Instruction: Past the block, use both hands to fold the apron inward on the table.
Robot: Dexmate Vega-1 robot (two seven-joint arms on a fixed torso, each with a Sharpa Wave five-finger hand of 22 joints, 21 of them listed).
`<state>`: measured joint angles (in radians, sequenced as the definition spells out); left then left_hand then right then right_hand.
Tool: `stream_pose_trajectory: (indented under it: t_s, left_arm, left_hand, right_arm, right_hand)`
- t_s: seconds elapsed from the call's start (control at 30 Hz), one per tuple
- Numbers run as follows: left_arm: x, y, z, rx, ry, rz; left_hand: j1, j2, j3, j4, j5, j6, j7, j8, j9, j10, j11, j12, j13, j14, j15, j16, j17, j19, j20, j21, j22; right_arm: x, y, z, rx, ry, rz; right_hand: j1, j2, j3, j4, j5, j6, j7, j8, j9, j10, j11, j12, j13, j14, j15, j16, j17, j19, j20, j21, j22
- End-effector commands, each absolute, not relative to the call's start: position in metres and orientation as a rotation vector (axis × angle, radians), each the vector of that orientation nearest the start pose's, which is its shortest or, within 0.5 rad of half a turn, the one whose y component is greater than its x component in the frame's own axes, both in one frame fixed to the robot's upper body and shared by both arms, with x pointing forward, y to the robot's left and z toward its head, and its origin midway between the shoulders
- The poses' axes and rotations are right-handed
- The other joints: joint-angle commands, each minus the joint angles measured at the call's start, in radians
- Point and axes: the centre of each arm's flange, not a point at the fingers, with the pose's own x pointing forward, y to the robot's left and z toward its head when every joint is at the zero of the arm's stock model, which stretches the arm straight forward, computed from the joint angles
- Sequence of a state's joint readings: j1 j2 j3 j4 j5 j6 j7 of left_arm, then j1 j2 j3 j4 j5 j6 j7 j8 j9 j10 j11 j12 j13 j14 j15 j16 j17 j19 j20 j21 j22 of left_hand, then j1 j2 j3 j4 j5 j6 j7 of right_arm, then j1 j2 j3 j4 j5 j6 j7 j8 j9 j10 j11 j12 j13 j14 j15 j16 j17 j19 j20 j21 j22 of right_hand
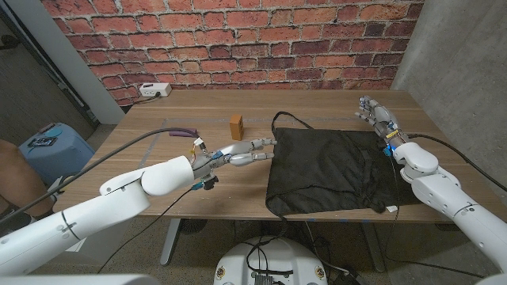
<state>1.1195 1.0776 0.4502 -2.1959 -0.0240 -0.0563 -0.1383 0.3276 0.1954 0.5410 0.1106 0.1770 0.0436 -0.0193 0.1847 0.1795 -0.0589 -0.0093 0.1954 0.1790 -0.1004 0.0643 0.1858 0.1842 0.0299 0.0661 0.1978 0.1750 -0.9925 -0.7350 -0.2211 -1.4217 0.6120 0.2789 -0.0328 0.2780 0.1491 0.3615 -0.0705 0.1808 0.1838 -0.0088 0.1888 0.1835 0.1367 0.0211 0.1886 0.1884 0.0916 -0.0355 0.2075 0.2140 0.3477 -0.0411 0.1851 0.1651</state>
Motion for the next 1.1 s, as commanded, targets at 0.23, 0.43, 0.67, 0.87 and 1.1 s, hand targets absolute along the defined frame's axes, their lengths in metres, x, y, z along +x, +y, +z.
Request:
stream_pose_trajectory:
  t_s: [0.23,0.43,0.67,0.87,1.1]
  left_arm:
    - [0.445,0.146,-0.057,1.195,-0.696,-0.757]
    - [0.441,0.147,-0.066,1.223,-0.685,-0.765]
    - [0.439,0.147,-0.077,1.279,-0.690,-0.759]
    - [0.440,0.147,-0.085,1.318,-0.687,-0.742]
    - [0.438,0.143,-0.087,1.397,-0.704,-0.714]
  left_hand:
    - [-0.046,0.003,0.003,0.051,-0.002,0.001,-0.017,-0.001,0.001,-0.002,-0.009,0.005,0.002,-0.021,-0.010,-0.002,0.002,-0.031,-0.002,-0.007,0.002]
    - [-0.059,0.003,0.005,0.063,-0.002,-0.004,-0.020,-0.003,0.001,-0.002,-0.008,0.005,0.002,-0.024,-0.011,-0.002,0.002,-0.037,-0.003,-0.008,0.002]
    - [-0.111,0.004,0.003,0.086,-0.001,-0.040,-0.024,-0.012,0.001,-0.021,-0.006,-0.002,0.002,-0.045,-0.003,-0.005,0.003,-0.067,0.010,-0.013,0.004]
    - [-0.151,0.005,0.002,0.091,-0.001,-0.064,-0.031,-0.013,0.000,-0.037,-0.003,-0.006,0.002,-0.064,-0.003,-0.006,0.003,-0.104,0.010,-0.019,0.005]
    - [-0.233,0.012,0.008,0.093,0.001,-0.117,-0.035,-0.015,0.000,-0.083,0.002,-0.012,0.001,-0.108,0.016,-0.008,0.003,-0.191,0.013,-0.024,0.007]
  right_arm:
    - [0.604,-0.422,-0.029,-0.138,-0.599,0.005]
    - [0.602,-0.426,-0.030,-0.148,-0.601,0.002]
    - [0.603,-0.431,-0.031,-0.163,-0.600,-0.007]
    - [0.606,-0.439,-0.033,-0.162,-0.604,-0.025]
    - [0.609,-0.448,-0.040,-0.153,-0.601,-0.032]
  right_hand:
    - [0.011,0.005,0.000,-0.004,-0.001,-0.001,-0.001,0.003,0.005,-0.003,0.005,0.006,0.005,-0.009,-0.019,0.004,-0.001,-0.008,-0.043,0.004,0.003]
    - [0.011,0.005,0.000,-0.005,-0.001,-0.002,0.000,0.003,0.005,-0.005,0.006,0.006,0.005,-0.009,-0.018,0.004,-0.001,-0.009,-0.042,0.004,0.003]
    - [0.011,0.005,-0.001,-0.005,-0.002,-0.002,0.000,0.003,0.005,-0.005,0.006,0.006,0.005,-0.011,-0.018,0.004,-0.001,-0.010,-0.042,0.004,0.003]
    - [0.010,0.005,-0.001,-0.005,-0.002,-0.002,0.000,0.003,0.005,-0.006,0.007,0.006,0.005,-0.012,-0.017,0.004,-0.001,-0.011,-0.042,0.004,0.003]
    - [0.010,0.006,-0.002,-0.006,-0.002,-0.006,0.001,0.002,0.005,-0.009,0.005,0.005,0.005,-0.014,-0.016,0.003,-0.001,-0.013,-0.041,0.003,0.003]
